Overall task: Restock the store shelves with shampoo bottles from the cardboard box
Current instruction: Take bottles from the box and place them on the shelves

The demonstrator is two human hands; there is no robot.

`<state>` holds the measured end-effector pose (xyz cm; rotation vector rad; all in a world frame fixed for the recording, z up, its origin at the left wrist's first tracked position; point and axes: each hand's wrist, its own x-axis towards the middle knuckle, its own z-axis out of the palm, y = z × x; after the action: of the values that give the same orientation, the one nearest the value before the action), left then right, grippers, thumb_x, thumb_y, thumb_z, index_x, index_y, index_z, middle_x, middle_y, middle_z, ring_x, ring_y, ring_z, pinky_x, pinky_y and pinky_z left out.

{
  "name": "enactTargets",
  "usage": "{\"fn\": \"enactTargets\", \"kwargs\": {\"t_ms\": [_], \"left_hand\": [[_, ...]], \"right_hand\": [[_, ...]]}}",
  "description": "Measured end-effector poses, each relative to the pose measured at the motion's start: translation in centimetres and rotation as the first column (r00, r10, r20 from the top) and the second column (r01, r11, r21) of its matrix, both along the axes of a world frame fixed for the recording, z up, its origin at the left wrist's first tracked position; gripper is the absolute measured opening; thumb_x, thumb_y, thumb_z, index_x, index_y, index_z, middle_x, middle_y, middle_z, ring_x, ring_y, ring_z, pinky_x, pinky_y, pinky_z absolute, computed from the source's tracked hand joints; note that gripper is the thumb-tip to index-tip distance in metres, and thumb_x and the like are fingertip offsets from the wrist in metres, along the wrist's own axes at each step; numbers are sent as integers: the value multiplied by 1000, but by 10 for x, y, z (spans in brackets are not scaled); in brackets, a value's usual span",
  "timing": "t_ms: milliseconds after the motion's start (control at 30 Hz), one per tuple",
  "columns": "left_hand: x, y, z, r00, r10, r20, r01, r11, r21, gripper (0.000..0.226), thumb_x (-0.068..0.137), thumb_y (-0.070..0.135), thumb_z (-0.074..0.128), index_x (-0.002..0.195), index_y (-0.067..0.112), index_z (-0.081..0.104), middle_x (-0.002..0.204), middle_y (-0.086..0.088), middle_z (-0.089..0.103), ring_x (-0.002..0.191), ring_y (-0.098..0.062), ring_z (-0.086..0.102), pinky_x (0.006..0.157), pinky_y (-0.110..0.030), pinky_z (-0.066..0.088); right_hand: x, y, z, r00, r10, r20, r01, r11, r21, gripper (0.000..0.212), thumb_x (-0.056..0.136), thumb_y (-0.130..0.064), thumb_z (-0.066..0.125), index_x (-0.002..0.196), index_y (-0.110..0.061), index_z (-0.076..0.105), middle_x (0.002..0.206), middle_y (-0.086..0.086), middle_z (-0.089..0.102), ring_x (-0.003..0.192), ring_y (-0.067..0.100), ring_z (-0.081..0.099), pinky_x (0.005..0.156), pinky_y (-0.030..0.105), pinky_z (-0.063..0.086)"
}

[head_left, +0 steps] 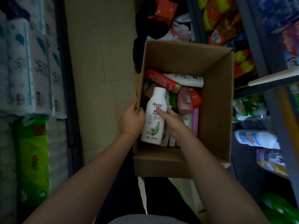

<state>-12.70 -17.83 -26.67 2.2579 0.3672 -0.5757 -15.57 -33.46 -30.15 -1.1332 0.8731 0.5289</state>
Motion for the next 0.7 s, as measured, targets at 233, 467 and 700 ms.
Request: {"fn": "enactTargets", "kwargs": {"t_ms": [233,467,700], "left_hand": [[6,-41,98,985,44,164,5,958,-285,52,93,46,60,138,21,49,141,-4,49,130,-20,47,112,-44,38],[-14,-133,225,935,-236,-266,-49,656,-754,39,94,38,64,120,9,61,106,-17,74,95,-35,73,82,-49,60],[-50,-208,313,928,-372,-1,190,476,-859,30,98,23,60,123,7,62,110,-23,71,92,-37,70,82,-48,58]], "right_hand": [[-16,-47,144,955,-294,45,287,950,123,39,93,-49,57,108,-15,69,94,9,75,79,22,72,82,41,57],[-54,-94,260,868,-438,233,349,873,340,81,94,-71,18,134,-12,56,126,22,64,117,35,61,101,48,46],[-107,-149,351,709,-459,536,421,885,201,35,100,-28,51,131,-14,57,119,16,69,112,34,65,98,49,51]]}}
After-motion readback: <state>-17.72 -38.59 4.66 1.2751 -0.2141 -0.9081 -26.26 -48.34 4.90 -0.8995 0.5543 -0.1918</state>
